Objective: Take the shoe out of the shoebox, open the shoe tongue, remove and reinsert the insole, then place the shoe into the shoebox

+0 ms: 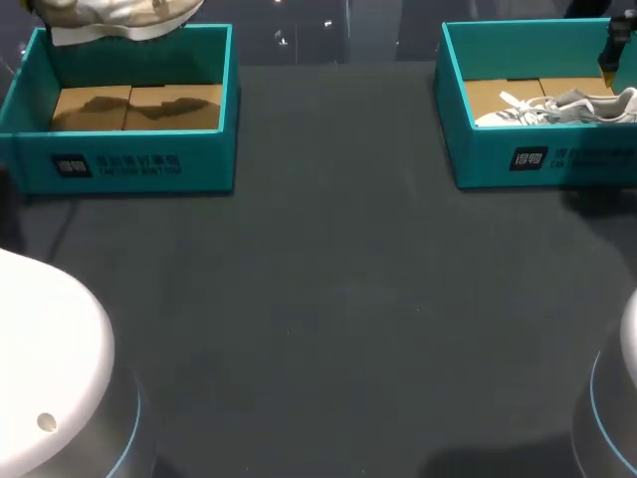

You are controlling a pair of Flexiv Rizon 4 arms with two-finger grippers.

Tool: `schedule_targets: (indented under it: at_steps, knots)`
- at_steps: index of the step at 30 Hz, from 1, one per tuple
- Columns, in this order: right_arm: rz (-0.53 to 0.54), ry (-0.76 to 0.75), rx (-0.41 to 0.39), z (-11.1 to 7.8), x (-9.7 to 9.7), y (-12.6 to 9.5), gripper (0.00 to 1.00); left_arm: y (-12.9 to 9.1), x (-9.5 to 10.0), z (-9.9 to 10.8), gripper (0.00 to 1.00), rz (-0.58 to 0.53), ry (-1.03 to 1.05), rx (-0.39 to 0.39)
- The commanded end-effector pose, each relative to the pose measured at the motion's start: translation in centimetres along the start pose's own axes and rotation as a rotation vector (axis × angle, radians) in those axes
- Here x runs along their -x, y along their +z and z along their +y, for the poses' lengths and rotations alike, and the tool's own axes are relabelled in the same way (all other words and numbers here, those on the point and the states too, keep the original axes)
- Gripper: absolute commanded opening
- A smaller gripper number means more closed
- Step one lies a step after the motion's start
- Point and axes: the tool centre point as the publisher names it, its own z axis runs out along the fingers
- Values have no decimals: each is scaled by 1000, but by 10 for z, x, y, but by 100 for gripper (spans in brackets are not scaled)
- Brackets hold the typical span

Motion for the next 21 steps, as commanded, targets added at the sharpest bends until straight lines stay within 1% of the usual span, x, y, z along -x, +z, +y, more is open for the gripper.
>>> schedule_targets:
  at_steps: [1,5,9,16,21]
  knots:
    - [-1,1,1,0,0,0,100,-30,6,-28,0,26,-9,43]
    - [-1,1,1,0,0,0,100,-46,14,-41,0,39,-34,45]
    - [-1,1,1,0,0,0,100,-56,25,-61,0,54,-52,40]
    - [-1,1,1,0,0,0,100,-74,49,-108,0,67,-55,30]
    - [-1,1,1,0,0,0,100,-82,67,-149,0,73,-57,35]
